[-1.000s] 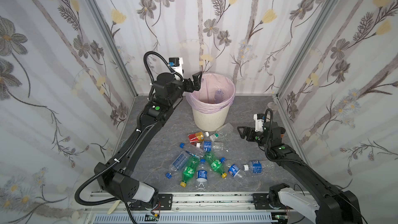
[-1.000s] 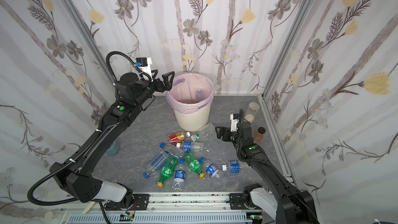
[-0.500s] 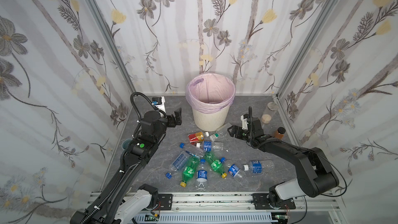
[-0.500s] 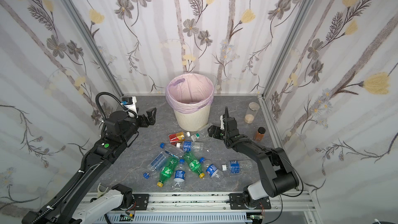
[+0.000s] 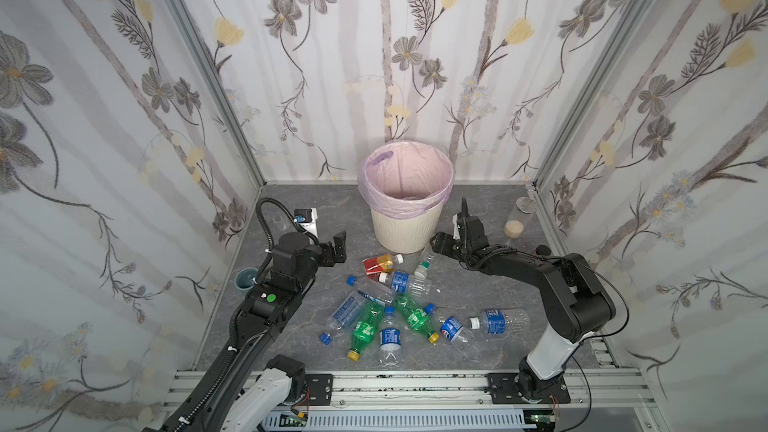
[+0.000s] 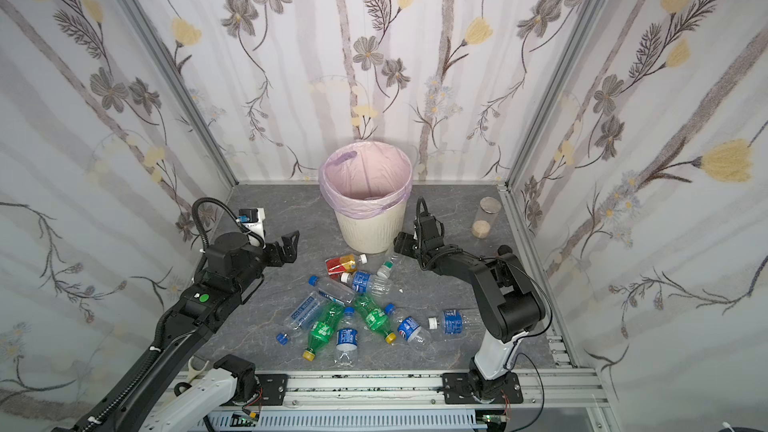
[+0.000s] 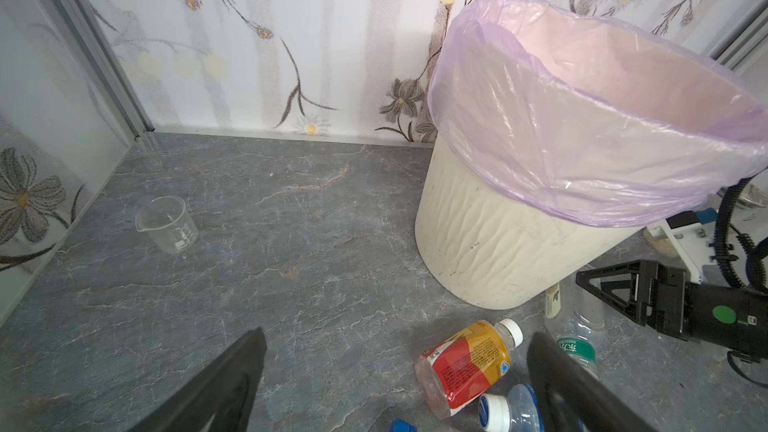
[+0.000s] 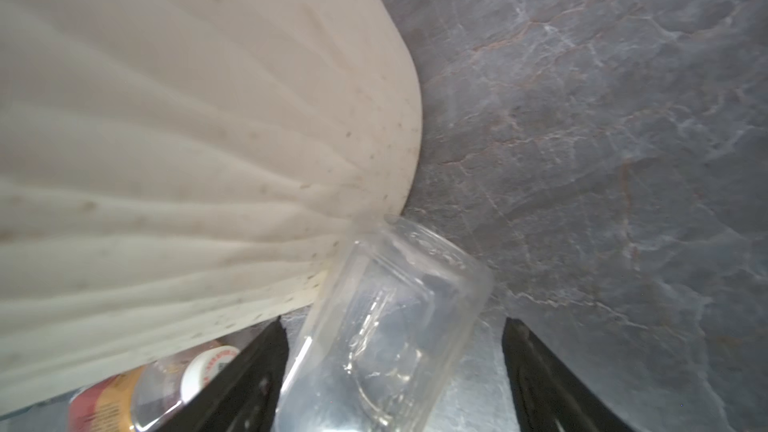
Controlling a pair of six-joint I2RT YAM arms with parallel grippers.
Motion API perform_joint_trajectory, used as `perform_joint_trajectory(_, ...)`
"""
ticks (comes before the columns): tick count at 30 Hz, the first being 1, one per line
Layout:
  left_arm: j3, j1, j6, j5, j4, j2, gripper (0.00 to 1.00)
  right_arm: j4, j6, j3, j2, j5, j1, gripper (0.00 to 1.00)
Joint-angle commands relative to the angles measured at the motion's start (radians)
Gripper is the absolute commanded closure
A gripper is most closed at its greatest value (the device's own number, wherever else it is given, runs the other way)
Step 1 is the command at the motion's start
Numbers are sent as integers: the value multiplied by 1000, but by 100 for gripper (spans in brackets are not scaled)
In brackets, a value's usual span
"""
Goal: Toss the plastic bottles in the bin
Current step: 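Grasp the clear bottle by the bin with the right gripper while the left withdraws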
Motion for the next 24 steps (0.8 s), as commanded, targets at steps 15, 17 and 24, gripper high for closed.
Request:
perform_joint_trajectory(15, -5, 4, 26, 0, -3, 7, 0, -9, -5, 8, -37, 26, 41, 9)
perform_joint_trajectory(17, -5, 5, 24, 4, -4, 7, 0, -15, 12, 41, -2, 31, 59, 9)
perform_joint_trajectory(24, 3, 6, 18, 9, -11, -7, 0, -10, 57, 53, 75, 122, 90, 22)
